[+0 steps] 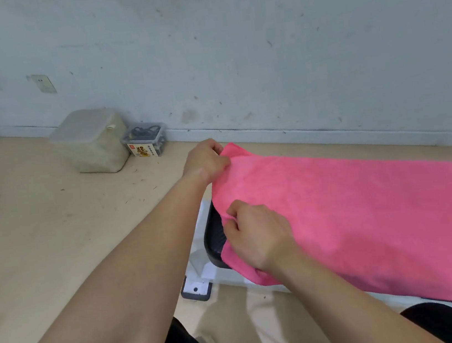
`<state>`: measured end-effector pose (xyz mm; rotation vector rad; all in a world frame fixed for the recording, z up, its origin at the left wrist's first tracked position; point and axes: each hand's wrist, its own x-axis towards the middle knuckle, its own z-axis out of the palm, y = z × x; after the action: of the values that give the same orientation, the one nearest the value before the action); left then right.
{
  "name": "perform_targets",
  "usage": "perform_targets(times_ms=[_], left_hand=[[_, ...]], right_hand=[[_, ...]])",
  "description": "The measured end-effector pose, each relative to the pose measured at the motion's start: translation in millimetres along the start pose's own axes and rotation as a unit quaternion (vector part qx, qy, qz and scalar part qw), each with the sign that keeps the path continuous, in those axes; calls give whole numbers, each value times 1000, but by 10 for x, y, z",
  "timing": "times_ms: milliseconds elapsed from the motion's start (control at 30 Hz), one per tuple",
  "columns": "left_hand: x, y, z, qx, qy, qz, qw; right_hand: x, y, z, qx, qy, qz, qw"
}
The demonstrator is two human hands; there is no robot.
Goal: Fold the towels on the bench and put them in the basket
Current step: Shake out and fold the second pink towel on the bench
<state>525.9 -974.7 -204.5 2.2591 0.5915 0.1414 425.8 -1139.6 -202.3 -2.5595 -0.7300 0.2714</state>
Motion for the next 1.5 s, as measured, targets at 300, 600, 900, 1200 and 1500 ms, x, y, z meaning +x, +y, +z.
perform_targets(times_ms=[300,600,900,1200,1500], left_hand=[[3,116,-233,51,1,26,998],[-206,352,-665,49,29,15,998],[-649,1362,-188,52,46,83,994],[-1102,2566,834,119,-6,227,967],[-1317,3289,1748,169,-26,375,911]], right_hand=[[-25,-89,69,47,13,-15,999],[-195,-263,-344,179,-23,-53,982],[-836,818,-1191,200,100,59,973],[-1756,2033,-1864,199,169,137,956],[-2247,2898,-2116,193,184,229,936]])
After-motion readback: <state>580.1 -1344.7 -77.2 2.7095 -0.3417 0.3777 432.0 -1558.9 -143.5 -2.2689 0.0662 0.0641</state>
